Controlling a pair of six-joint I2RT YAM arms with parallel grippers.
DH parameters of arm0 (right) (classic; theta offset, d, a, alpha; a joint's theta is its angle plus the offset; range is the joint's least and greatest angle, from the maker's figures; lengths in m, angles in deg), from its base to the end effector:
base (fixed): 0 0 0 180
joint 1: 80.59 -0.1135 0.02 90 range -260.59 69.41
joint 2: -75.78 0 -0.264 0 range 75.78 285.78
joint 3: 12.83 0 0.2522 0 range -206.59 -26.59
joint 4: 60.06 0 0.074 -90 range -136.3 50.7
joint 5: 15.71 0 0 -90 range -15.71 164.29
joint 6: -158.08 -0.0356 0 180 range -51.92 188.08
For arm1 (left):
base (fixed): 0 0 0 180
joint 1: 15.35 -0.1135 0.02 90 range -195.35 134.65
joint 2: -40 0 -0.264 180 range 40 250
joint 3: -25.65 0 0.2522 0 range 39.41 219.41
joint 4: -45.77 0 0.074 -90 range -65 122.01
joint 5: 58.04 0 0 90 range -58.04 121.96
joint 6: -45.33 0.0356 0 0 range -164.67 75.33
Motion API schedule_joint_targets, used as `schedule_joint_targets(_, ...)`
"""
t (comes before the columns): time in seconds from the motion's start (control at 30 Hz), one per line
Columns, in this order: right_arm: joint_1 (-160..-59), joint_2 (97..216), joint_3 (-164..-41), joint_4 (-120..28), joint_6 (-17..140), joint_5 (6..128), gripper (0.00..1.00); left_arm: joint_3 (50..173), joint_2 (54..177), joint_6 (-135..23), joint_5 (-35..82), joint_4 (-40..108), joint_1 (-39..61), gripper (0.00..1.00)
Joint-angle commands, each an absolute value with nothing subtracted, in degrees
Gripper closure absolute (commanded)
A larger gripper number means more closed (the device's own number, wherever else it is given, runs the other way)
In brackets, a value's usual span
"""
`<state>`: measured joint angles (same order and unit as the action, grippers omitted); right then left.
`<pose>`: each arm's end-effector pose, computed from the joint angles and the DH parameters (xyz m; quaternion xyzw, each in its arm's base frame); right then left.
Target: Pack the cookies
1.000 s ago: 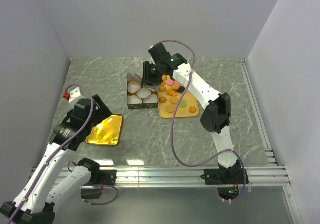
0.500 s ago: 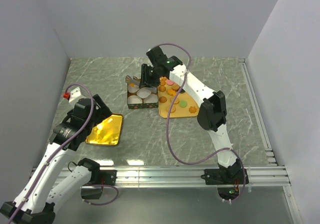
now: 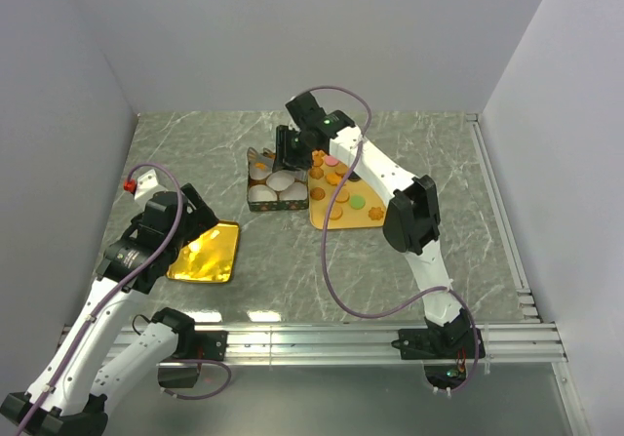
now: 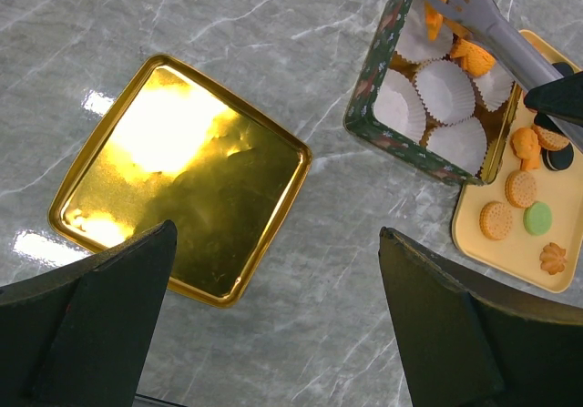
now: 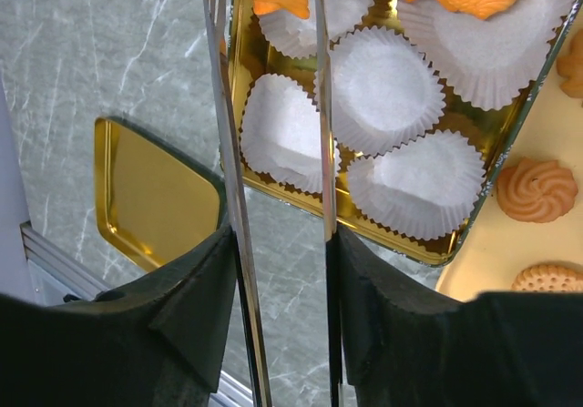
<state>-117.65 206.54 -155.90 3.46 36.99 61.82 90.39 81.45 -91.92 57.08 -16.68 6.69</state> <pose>0.3999 0.3116 0.2825 -0.0848 0.9345 0.2698 0.2160 0.1319 -0.0371 0.3209 -0.2835 0.8400 -0.0766 0.4563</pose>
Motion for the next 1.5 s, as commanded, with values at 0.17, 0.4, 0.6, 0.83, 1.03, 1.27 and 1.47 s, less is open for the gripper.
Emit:
schedule_joint_targets(0.17,-116.9,201.9,-154.9,0.9,38.2,63.8,0.45,90.6,80.9,-91.5,57.4,-15.3,6.4,0.0)
schedule_joint_targets(0.4,-116.8,199.0,-152.5,1.3,39.2,65.2,0.43,90.8,81.0,-91.7,57.6,-15.5,6.4,0.01)
schedule_joint_targets(0.6,-116.5,194.2,-151.5,2.5,40.2,66.5,0.43,90.7,80.8,-91.7,57.6,-15.5,6.4,0.01)
schedule_joint_targets(0.83,-115.0,183.2,-144.3,2.5,42.0,68.4,0.43,90.8,80.4,-92.0,58.1,-15.7,6.4,0.01)
schedule_joint_targets(1.03,-111.6,173.3,-131.8,1.6,43.9,71.3,0.43,90.8,80.6,-92.0,58.2,-15.8,6.4,0.01)
schedule_joint_targets(1.27,-106.9,167.2,-120.2,1.5,45.6,76.2,0.46,90.8,80.3,-92.0,58.2,-15.8,6.4,0.01)
schedule_joint_targets(1.47,-105.1,168.6,-118.2,3.2,45.9,79.0,0.47,90.7,80.3,-92.0,58.1,-15.7,6.4,0.01)
